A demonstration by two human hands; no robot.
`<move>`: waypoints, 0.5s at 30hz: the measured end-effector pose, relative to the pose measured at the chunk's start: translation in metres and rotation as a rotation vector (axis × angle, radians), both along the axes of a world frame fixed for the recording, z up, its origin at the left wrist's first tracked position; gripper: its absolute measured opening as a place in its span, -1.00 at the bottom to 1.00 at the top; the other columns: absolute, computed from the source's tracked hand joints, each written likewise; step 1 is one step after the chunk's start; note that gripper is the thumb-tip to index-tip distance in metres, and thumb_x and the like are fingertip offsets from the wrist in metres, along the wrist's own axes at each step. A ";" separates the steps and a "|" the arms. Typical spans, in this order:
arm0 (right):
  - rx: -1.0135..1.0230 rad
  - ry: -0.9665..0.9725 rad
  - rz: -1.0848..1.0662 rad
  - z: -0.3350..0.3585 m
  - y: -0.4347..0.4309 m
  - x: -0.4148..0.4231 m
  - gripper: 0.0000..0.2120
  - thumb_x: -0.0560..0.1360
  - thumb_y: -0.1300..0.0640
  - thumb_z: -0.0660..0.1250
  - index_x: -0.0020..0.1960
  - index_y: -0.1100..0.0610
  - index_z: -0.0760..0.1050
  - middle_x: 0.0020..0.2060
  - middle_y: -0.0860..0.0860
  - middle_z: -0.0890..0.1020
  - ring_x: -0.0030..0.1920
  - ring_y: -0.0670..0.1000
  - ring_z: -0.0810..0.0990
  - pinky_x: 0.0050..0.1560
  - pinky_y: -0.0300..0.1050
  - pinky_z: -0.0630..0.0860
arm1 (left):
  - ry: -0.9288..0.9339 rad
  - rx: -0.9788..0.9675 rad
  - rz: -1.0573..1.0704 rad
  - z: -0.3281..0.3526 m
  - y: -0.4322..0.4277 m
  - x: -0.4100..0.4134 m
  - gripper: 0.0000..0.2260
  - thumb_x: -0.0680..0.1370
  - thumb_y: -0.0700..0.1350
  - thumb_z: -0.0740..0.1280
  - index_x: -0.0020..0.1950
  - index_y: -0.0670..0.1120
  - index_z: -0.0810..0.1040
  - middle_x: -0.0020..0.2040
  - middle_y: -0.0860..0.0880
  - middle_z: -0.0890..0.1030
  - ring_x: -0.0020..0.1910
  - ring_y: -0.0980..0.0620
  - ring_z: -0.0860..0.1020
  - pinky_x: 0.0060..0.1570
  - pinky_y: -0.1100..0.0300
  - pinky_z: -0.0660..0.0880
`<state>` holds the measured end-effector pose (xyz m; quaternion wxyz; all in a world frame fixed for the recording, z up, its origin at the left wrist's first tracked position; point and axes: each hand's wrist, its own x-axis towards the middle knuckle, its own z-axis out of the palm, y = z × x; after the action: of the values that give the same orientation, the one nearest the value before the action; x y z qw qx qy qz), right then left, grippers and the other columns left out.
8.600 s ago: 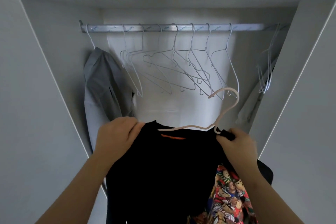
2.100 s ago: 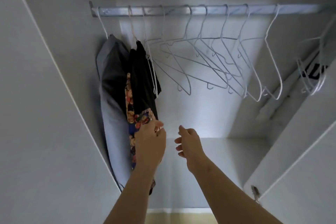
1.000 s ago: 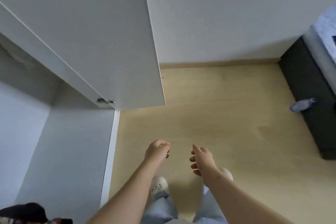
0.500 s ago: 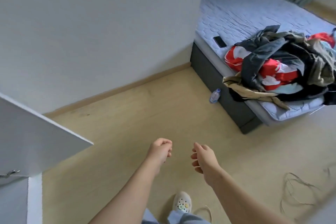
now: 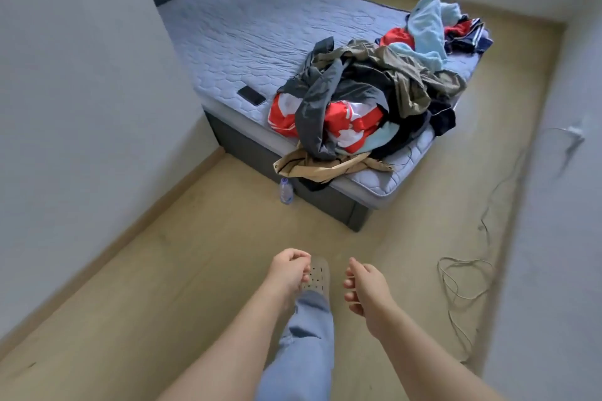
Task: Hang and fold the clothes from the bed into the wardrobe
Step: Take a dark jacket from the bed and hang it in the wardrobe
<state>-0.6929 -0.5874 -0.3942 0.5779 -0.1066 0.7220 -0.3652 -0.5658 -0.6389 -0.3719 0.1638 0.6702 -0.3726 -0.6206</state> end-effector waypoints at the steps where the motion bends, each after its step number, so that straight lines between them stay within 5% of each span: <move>1: -0.002 0.001 -0.029 -0.001 -0.011 -0.011 -0.75 0.60 0.03 0.15 -0.20 0.14 0.33 -0.39 0.03 0.38 -0.52 -0.06 0.26 -0.59 -0.32 0.17 | 0.002 -0.007 -0.026 -0.001 -0.014 -0.011 -0.82 0.58 -0.23 0.19 -0.20 -0.06 0.45 -0.31 -0.02 0.47 -0.40 0.10 0.40 -0.62 0.45 0.28; 15: 0.014 0.091 -0.173 0.008 -0.230 -0.176 -0.76 0.59 0.05 0.16 -0.20 0.14 0.34 -0.42 0.03 0.40 -0.57 -0.07 0.25 -0.58 -0.34 0.16 | -0.003 -0.032 -0.238 0.003 -0.260 -0.180 -0.91 0.59 -0.22 0.18 -0.02 -0.15 0.47 -0.26 -0.04 0.48 -0.35 0.10 0.42 -0.63 0.48 0.30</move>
<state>-0.8693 -0.8172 -0.3857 0.5112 -0.0561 0.7567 -0.4035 -0.7459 -0.8984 -0.3685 0.0990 0.6195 -0.4596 -0.6287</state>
